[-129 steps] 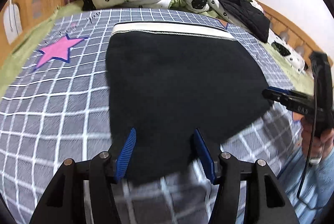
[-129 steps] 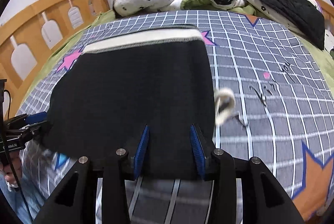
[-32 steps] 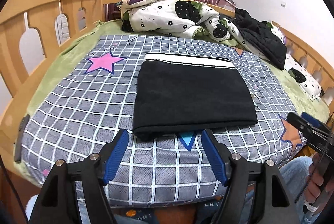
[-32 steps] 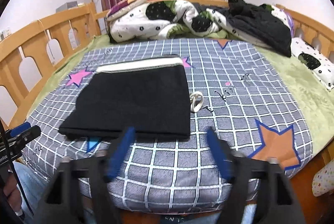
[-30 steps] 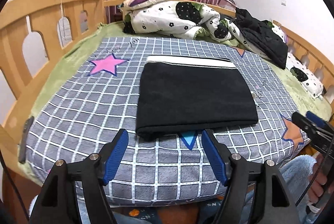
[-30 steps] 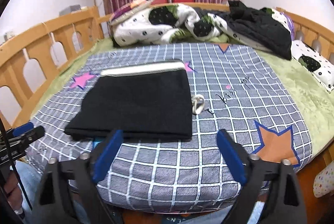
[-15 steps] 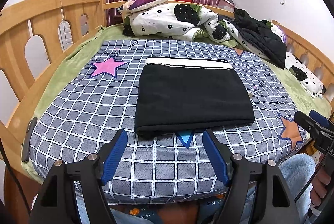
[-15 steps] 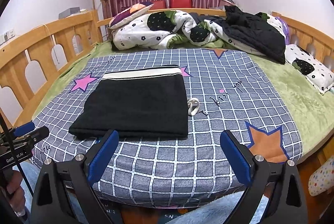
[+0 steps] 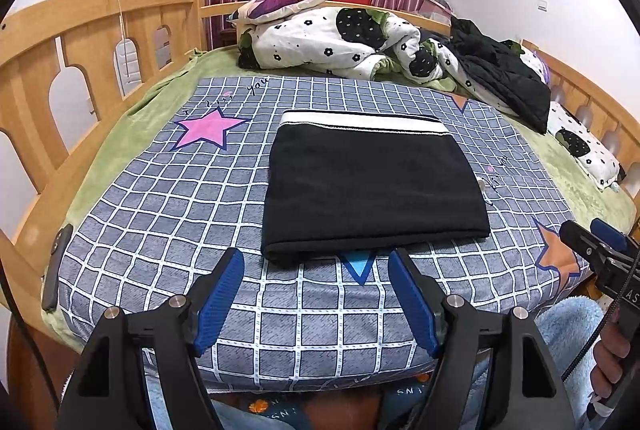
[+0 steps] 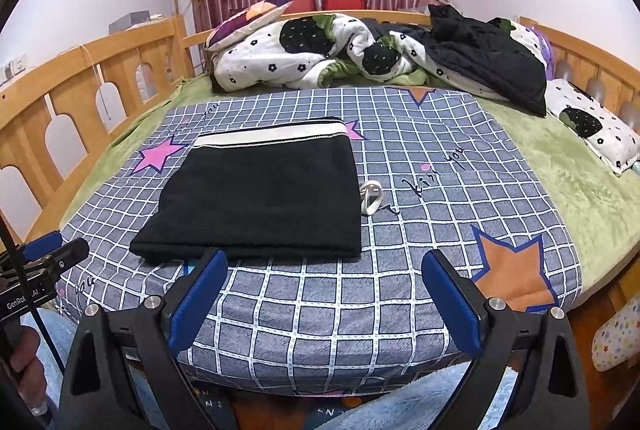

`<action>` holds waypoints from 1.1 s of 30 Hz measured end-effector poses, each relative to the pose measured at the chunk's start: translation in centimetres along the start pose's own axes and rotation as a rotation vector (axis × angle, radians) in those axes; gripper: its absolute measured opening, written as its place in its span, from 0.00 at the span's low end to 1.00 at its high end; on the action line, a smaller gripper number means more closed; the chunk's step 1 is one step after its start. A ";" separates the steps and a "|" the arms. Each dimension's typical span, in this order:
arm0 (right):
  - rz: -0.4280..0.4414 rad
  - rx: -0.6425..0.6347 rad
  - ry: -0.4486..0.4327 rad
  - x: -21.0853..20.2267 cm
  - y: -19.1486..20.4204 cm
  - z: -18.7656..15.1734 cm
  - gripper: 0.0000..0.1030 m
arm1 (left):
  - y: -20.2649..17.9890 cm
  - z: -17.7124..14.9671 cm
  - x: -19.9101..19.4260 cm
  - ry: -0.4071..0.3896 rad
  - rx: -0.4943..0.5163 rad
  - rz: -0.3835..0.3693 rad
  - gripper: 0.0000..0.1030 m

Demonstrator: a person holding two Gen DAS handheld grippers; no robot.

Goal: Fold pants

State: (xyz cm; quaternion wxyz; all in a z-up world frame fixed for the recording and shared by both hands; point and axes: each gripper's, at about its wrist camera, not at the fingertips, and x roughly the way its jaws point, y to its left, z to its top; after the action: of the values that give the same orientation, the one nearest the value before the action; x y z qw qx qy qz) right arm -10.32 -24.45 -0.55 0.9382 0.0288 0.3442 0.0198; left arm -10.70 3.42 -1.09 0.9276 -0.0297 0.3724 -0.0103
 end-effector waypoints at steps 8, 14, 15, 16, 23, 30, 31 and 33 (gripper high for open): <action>-0.003 0.004 0.003 0.1 0.1 -0.1 0.94 | 0.1 0.0 0.0 0.000 -0.001 0.002 0.71; -0.007 0.000 0.003 0.2 0.1 -0.1 0.94 | 0.3 0.1 -0.1 -0.003 -0.001 0.000 0.71; -0.007 -0.001 0.003 0.2 0.0 -0.1 0.94 | 0.3 0.2 -0.1 -0.004 -0.001 -0.001 0.71; -0.007 -0.001 0.003 0.2 0.0 -0.1 0.94 | 0.3 0.3 -0.2 -0.004 -0.001 -0.002 0.71; -0.008 -0.003 -0.001 0.1 0.0 0.0 0.94 | 0.1 0.6 -0.6 -0.016 0.004 0.006 0.71; -0.011 -0.005 -0.003 0.0 0.0 0.1 0.94 | 0.0 0.6 -0.8 -0.021 0.003 0.008 0.71; -0.011 -0.005 -0.003 0.0 0.0 0.1 0.94 | 0.0 0.7 -0.8 -0.022 0.002 0.009 0.71; -0.009 -0.004 -0.004 0.0 -0.1 0.1 0.94 | 0.0 0.7 -0.8 -0.021 0.003 0.012 0.71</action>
State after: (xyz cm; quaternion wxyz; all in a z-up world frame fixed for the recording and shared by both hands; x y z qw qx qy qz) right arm -10.27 -24.57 -0.47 0.9391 0.0252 0.3422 0.0163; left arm -10.82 3.52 -0.06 0.9316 -0.0265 0.3626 -0.0049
